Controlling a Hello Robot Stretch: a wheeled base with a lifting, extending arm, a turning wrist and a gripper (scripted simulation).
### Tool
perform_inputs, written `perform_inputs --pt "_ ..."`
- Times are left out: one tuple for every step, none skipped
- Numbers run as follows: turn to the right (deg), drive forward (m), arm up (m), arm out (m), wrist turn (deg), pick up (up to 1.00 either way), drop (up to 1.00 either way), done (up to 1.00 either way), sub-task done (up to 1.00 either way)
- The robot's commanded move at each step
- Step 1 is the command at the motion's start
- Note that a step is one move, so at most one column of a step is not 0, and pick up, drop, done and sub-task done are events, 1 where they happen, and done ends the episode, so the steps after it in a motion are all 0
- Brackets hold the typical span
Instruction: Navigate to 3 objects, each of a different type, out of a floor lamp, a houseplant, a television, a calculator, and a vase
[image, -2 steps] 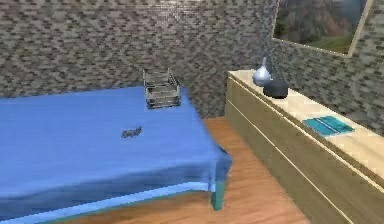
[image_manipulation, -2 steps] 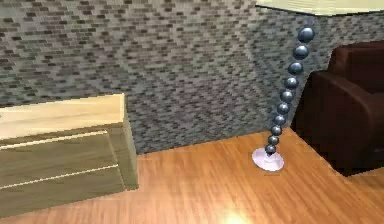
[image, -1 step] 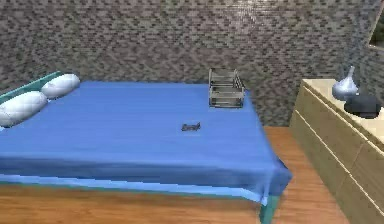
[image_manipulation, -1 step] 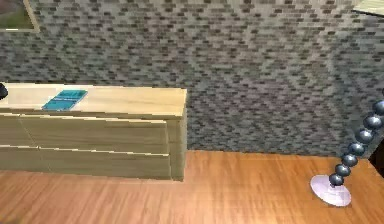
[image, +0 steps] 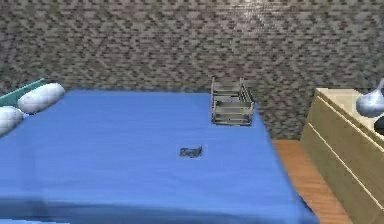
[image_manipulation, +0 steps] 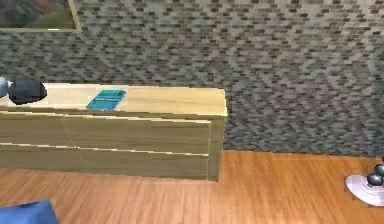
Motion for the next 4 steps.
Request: perform_inputs --pt "0.0 0.0 0.0 0.0 0.0 0.0 0.0 0.0 1.0" --pt "45.0 0.0 0.0 0.0 0.0 0.0 0.0 0.0 0.0" --pt "45.0 0.0 0.0 0.0 0.0 0.0 0.0 0.0 0.0" --pt "42.0 0.0 0.0 0.0 0.0 0.0 0.0 0.0 0.0"
